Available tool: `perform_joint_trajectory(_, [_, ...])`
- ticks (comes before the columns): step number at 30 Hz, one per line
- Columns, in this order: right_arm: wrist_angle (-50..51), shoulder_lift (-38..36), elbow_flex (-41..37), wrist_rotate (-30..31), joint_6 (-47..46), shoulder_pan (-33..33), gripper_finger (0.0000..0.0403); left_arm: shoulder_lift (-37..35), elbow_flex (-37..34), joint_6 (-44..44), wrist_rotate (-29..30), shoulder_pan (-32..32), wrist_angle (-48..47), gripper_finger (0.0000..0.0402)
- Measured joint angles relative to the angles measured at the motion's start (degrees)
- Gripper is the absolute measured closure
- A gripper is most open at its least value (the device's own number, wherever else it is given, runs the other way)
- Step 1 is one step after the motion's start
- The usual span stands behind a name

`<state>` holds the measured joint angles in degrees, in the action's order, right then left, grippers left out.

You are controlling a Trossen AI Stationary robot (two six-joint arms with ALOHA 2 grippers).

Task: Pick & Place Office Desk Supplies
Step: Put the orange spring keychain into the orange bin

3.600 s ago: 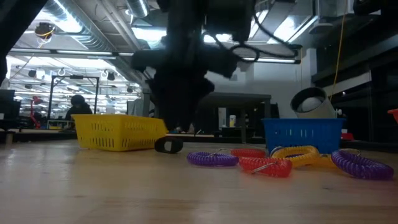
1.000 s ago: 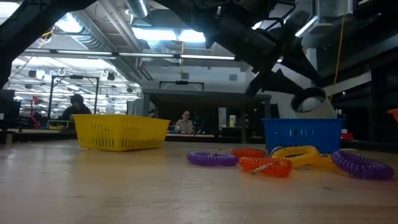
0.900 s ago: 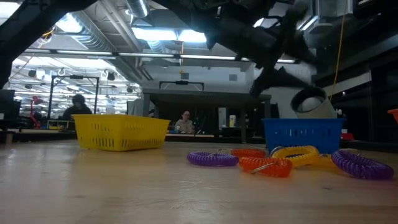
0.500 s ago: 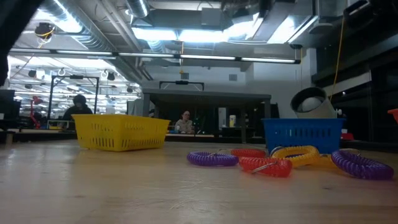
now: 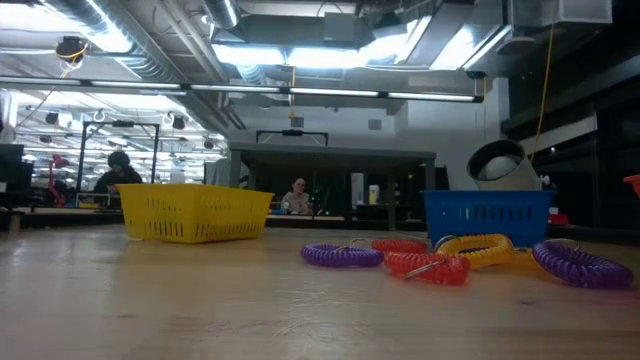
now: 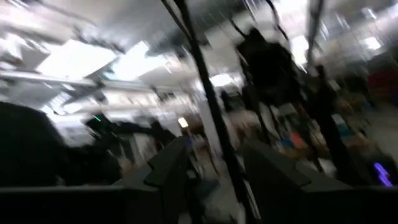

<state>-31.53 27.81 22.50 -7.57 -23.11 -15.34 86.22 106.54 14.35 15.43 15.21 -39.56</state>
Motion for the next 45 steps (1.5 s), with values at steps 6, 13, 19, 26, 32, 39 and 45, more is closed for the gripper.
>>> perform_joint_trajectory(6, [4.6, 20.0, 13.0, -1.7, 2.5, 2.6, 0.0243, -8.7, -12.6, 3.1, 3.9, 3.8, 2.8, 0.0276])
perform_joint_trajectory(13, [4.2, 34.2, 25.4, 1.1, -0.7, 5.0, 0.0243, -26.4, -40.7, 9.3, 11.4, 11.3, 23.5, 0.0276])
perform_joint_trajectory(19, [3.5, 42.8, 37.0, 7.3, -9.9, 4.9, 0.0243, -36.8, -57.8, 17.5, 18.9, 17.7, 25.8, 0.0281])
perform_joint_trajectory(26, [3.5, 49.2, 44.5, 15.2, -9.5, 4.9, 0.0243, -44.3, -68.4, 21.4, 23.1, 22.2, 29.9, 0.0291])
perform_joint_trajectory(32, [3.9, 51.8, 45.0, 17.6, -10.6, 4.9, 0.0243, -44.7, -70.1, 13.4, 10.1, 21.1, 47.0, 0.0301])
perform_joint_trajectory(39, [5.1, 52.5, 45.0, 25.0, -10.8, 4.9, 0.0243, -43.8, -68.4, 10.3, -2.3, 15.2, 40.2, 0.0306])
perform_joint_trajectory(45, [5.4, 52.4, 45.0, 25.8, -11.3, 4.3, 0.0243, -58.1, -68.3, 7.0, -0.2, 14.4, 34.0, 0.0304])
